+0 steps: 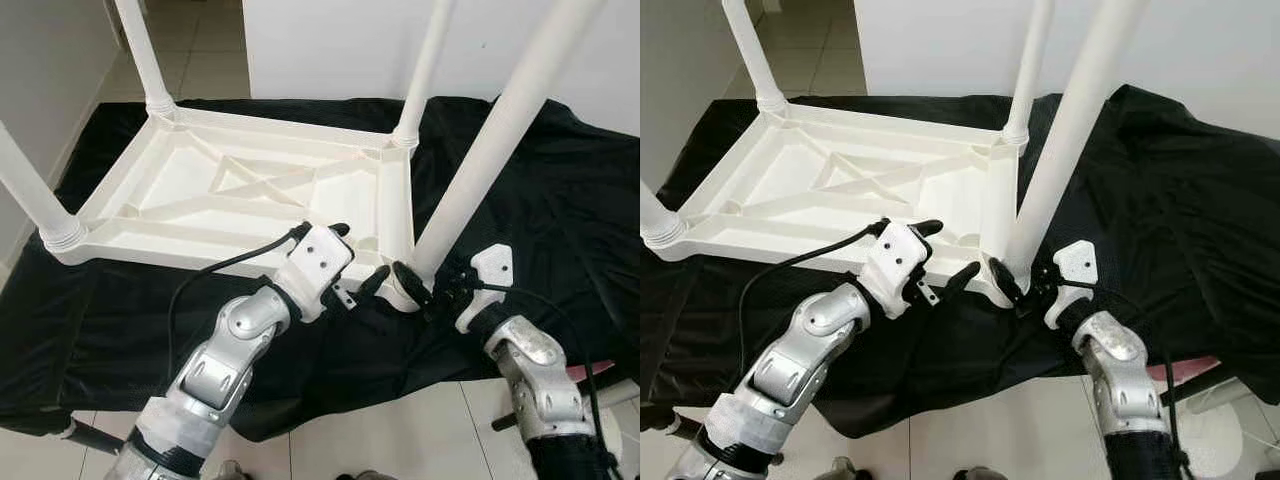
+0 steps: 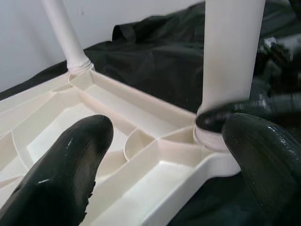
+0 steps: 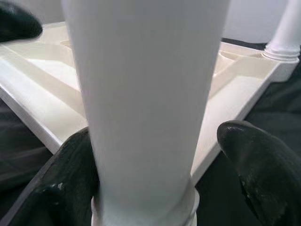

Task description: Building children table

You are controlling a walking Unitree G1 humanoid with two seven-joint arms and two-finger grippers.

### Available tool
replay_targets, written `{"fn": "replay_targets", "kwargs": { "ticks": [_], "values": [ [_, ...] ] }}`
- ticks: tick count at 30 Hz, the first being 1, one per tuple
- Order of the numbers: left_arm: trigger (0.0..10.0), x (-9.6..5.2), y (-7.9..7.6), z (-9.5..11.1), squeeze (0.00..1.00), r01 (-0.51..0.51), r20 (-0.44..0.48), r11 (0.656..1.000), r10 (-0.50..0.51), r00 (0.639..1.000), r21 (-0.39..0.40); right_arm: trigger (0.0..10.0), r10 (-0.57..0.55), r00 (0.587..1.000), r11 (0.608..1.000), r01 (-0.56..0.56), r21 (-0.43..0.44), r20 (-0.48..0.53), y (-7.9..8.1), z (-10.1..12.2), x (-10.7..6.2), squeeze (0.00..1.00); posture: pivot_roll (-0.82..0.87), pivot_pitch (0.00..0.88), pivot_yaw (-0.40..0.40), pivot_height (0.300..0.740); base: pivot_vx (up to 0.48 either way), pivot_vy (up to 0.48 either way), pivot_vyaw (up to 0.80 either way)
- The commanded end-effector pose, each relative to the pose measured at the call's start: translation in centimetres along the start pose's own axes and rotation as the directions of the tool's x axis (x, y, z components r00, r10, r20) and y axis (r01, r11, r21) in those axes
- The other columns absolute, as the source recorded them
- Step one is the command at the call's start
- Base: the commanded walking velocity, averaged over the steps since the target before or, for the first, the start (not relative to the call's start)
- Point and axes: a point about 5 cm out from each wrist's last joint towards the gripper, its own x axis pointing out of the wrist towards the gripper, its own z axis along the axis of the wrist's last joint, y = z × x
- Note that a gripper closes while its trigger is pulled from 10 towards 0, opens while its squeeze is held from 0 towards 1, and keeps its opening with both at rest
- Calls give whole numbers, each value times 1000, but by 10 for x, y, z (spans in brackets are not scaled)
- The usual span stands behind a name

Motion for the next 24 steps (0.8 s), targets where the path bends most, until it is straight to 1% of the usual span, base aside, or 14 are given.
{"fn": "replay_targets", "kwargs": {
  "ticks": [1, 3, 4, 5, 6, 7, 9, 10, 11, 12, 16, 22, 23, 24],
  "values": [
    [10000, -1, -12, 0, 0, 158, 11, 987, -157, 987, -5, 10000, 32, 999, 999, -32, -9, -15, -3, -4, 2, 0, -46, 81, -28, 740, 0, 0, 0],
    [10000, -2, -13, 0, 0, 149, 9, 989, -149, 989, -7, 10000, 62, 998, 998, -62, -26, -20, -5, -4, 8, 0, -38, 76, -36, 740, 0, 0, 0],
    [10000, -2, -13, 0, 0, 149, 9, 989, -149, 989, -7, 10000, 62, 998, 998, -62, -26, -20, -5, -4, 8, 0, -38, 76, -36, 740, 0, 0, 0],
    [10000, -2, -14, -1, 0, 142, 5, 990, -142, 990, -1, 10000, 86, 996, 996, -87, -35, -25, -6, -4, 13, 0, -38, 76, -36, 740, 0, 0, 0],
    [10000, -2, -14, -1, 0, 142, 5, 990, -142, 990, -1, 10000, 86, 996, 996, -87, -35, -25, -6, -4, 13, 0, -38, 76, -36, 740, 0, 0, 0],
    [10000, -2, -16, -1, 0, 138, 3, 990, -138, 990, 3, 4549, 103, 994, 994, -104, -33, -26, -7, -4, 17, 0, -20, 64, -51, 740, 0, 0, 0],
    [10000, -1, -17, -1, 0, 136, 1, 991, -136, 991, 5, 4549, 112, 993, 993, -113, -31, -27, -8, -4, 20, 0, -15, 62, -54, 740, 0, 0, 0],
    [10000, -1, -18, -1, 0, 135, 0, 991, -135, 991, 9, 1451, 130, 991, 991, -131, -26, -28, -8, -4, 23, 0, -7, 57, -60, 740, 0, 0, 0],
    [10000, -1, -18, -1, 0, 135, 0, 991, -135, 991, 9, 1451, 130, 991, 991, -131, -26, -28, -8, -4, 23, 0, -7, 57, -60, 740, 0, 0, 0],
    [10000, -1, -18, -1, 0, 131, -3, 991, -131, 991, 11, 0, 148, 989, 989, -149, -26, -31, -7, -5, 26, 0, -3, 55, -63, 740, 0, 0, 0],
    [10000, -2, -17, -2, 0, 117, -14, 993, -117, 993, 13, 0, 172, 985, 985, -172, -16, -33, -8, -7, 32, 0, 12, 46, -74, 740, 0, 0, 0],
    [10000, -4, -17, -4, 0, 100, -23, 995, -100, 995, 15, 0, 197, 979, 980, -196, 24, -49, -4, -16, 32, 0, 19, 38, -82, 740, 0, 0, 0],
    [10000, -4, -18, -4, 0, 99, -24, 995, -99, 995, 15, 10000, 186, 981, 982, -185, 28, -49, -5, -17, 32, 0, 18, 37, -83, 740, 0, 0, 0],
    [10000, -3, -20, -4, 0, 99, -23, 995, -98, 995, 14, 10000, 173, 984, 985, -172, 31, -46, -5, -18, 31, 0, 18, 37, -83, 740, 0, 0, 0]
  ]
}}
